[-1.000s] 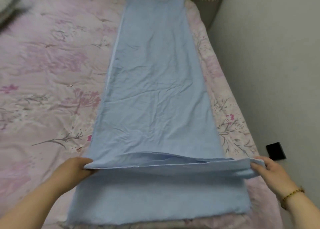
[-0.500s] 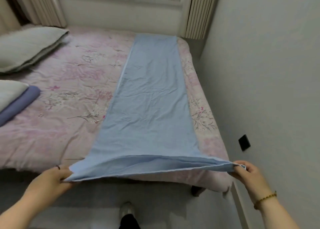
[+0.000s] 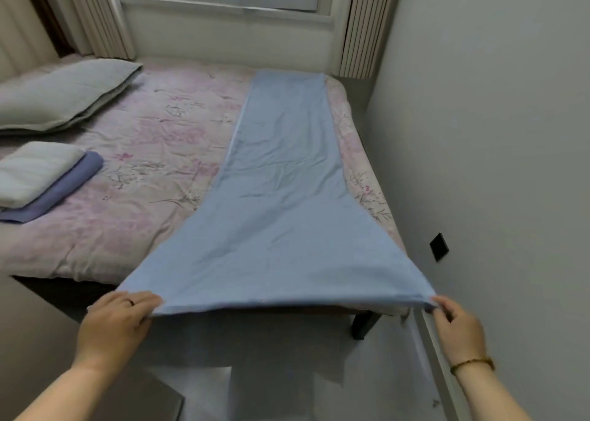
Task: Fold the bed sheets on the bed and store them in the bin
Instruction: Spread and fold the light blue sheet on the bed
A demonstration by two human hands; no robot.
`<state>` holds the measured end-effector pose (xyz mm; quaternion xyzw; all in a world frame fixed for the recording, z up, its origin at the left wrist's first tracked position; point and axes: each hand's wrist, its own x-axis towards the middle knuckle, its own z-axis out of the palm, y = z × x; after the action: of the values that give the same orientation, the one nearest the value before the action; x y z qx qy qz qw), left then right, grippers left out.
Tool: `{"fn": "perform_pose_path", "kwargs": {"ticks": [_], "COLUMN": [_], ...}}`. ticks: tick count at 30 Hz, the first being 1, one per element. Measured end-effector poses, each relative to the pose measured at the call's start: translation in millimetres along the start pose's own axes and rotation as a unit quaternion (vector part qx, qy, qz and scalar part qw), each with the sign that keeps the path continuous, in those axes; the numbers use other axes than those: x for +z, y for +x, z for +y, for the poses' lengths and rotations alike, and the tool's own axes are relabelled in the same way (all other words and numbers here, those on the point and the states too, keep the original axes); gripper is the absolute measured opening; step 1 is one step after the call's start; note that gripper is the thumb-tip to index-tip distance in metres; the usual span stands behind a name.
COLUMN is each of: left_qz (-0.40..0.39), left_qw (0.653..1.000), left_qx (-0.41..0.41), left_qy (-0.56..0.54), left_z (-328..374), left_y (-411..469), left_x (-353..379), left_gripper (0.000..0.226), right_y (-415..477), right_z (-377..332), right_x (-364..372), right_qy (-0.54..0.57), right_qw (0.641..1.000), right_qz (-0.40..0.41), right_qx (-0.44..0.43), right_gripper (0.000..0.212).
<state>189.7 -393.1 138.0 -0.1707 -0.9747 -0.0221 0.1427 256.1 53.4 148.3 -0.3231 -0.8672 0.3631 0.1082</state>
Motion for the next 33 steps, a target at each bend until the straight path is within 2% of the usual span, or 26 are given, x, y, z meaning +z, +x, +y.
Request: {"fn": "perform_pose_path", "kwargs": {"ticks": [1, 2, 3, 4, 5, 6, 8, 9, 10, 11, 12, 14, 16, 17, 18, 20, 21, 22, 23, 25, 26, 29, 33], "left_qz": [-0.044, -0.194, -0.255, -0.226, -0.234, -0.199, -0.009, 0.087, 0.088, 0.048, -0.026, -0.212, -0.219, -0.232, -0.218, -0.084, -0.053, -0.093, -0.147, -0.236, -0.263, -0.284, -0.288], "left_qw": [0.998, 0.98, 0.966, 0.971, 0.968, 0.977, 1.0, 0.996, 0.996, 0.999, 0.999, 0.975, 0.974, 0.971, 0.974, 0.996, 0.998, 0.995, 0.987, 0.969, 0.963, 0.957, 0.955], "left_qx": [0.039, 0.024, 0.001, -0.007, -0.033, -0.008, 0.0, -0.007, -0.01, 0.004, 0.013, 0.006, 0.001, -0.019, -0.025, -0.006, -0.015, -0.033, -0.051, -0.036, -0.026, -0.041, -0.056], "left_qy": [0.031, 0.045, 0.045, 0.079, 0.079, 0.073, 0.014, 0.001, -0.005, 0.005, 0.027, 0.067, 0.057, 0.057, 0.055, 0.016, 0.022, 0.029, 0.041, 0.067, 0.057, 0.045, 0.042], "left_z": [3, 8, 10, 8, 9, 3, -11, -14, -15, -13, -11, -3, -6, -2, -3, -10, -14, -15, -15, -11, -8, -5, -16], "left_y": [-6, -8, -10, -8, 1, 13, 30, 34, 31, 24, 19, 5, 1, 4, 11, 16, 14, 10, 5, -5, -8, -10, -3], "left_x": [5, 1, 8, 11, 5, -3, -22, -25, -28, -27, -24, -15, -5, -18, -28, -38, -44, -43, -41, -26, -24, -21, -13], "left_gripper": [0.013, 0.028, 0.038, 0.034, 0.028, 0.026, 0.021, 0.015, 0.013, 0.012, 0.017, 0.032, 0.034, 0.033, 0.028, 0.014, 0.013, 0.017, 0.024, 0.029, 0.031, 0.044, 0.042], "right_y": [-6, -11, -14, -15, -12, -9, -5, -6, -9, -14, -19, -24, -24, -22, -17, -16, -18, -19, -25, -29, -30, -34, -25], "right_z": [7, 12, 15, 11, 4, -5, -19, -19, -16, -12, -6, 5, -3, -11, -14, -21, -24, -25, -26, -12, -6, -6, -8], "right_x": [4, 8, 10, 10, 7, 2, -11, -15, -17, -15, -9, -1, -2, -5, -9, -17, -20, -22, -20, -14, -13, -18, -24], "right_qy": [-0.069, -0.13, -0.165, -0.165, -0.138, -0.102, -0.042, -0.05, -0.078, -0.116, -0.146, -0.256, -0.275, -0.24, -0.196, -0.15, -0.148, -0.173, -0.203, -0.303, -0.32, -0.291, -0.255], "right_qw": [0.995, 0.982, 0.97, 0.97, 0.98, 0.99, 0.991, 0.979, 0.971, 0.975, 0.981, 0.954, 0.944, 0.958, 0.972, 0.967, 0.958, 0.95, 0.955, 0.935, 0.928, 0.934, 0.939], "right_qz": [-0.068, -0.137, -0.176, -0.176, -0.144, -0.09, 0.065, 0.126, 0.151, 0.112, 0.042, -0.139, -0.175, -0.145, -0.08, 0.074, 0.109, 0.1, 0.031, -0.129, -0.158, -0.19, -0.222], "right_qx": [0.005, 0.012, 0.015, 0.014, -0.005, -0.03, -0.112, -0.153, -0.168, -0.151, -0.122, -0.062, -0.051, -0.064, -0.097, -0.19, -0.22, -0.241, -0.215, -0.13, -0.108, -0.076, -0.062], "right_gripper": [0.02, 0.021, 0.022, 0.023, 0.024, 0.023, 0.021, 0.019, 0.019, 0.02, 0.022, 0.025, 0.027, 0.028, 0.028, 0.025, 0.022, 0.021, 0.022, 0.027, 0.028, 0.023, 0.02]}}
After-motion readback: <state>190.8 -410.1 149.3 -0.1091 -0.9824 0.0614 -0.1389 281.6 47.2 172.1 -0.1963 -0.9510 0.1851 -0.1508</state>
